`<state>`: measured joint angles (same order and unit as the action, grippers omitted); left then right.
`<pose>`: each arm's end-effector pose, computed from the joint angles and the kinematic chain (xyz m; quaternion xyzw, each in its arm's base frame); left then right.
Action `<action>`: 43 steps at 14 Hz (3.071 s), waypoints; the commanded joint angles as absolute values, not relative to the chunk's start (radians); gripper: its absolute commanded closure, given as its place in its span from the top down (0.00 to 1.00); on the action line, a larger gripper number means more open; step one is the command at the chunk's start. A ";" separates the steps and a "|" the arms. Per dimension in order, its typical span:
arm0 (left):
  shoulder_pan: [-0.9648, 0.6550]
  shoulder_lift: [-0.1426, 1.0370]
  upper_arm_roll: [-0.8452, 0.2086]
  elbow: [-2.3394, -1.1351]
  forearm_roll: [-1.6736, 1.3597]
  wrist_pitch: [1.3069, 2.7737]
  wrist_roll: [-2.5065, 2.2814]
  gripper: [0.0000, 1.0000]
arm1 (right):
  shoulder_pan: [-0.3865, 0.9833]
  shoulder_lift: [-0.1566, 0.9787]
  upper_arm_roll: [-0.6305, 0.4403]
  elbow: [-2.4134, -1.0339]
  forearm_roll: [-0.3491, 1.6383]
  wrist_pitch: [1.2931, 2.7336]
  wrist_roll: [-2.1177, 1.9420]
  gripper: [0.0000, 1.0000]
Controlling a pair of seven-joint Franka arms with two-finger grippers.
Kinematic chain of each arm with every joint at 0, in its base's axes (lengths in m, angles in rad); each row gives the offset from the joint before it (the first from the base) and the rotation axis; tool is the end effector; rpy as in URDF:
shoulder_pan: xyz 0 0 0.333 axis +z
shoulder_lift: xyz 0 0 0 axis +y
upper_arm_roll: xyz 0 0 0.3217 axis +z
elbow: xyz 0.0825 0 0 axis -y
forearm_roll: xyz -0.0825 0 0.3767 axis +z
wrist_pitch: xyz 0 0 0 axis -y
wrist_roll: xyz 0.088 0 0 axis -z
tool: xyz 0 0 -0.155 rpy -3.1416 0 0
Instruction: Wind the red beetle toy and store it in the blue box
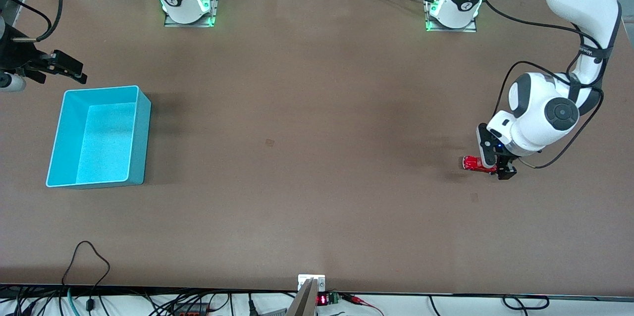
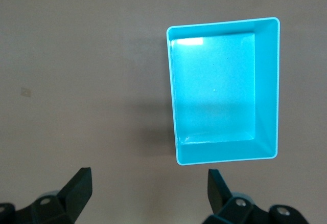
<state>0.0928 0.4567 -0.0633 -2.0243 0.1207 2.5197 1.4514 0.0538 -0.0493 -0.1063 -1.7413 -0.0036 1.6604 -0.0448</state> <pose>0.6060 0.0200 0.1876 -0.7274 0.6856 0.0000 0.0301 0.5328 -0.0295 0.5369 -0.9999 0.0036 0.0159 0.0016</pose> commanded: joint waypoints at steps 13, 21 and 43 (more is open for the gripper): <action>0.100 0.529 -0.066 -2.039 0.137 2.609 1.482 0.06 | 0.055 -0.052 -0.106 -1.743 -0.008 1.664 -0.034 1.00; 0.285 0.607 -0.064 -1.970 0.137 2.599 1.634 0.07 | 0.057 -0.046 -0.106 -1.743 -0.008 1.664 -0.032 1.00; 0.350 0.385 -0.098 -1.725 0.121 1.946 1.498 1.00 | 0.054 -0.046 -0.106 -1.743 -0.006 1.664 -0.032 1.00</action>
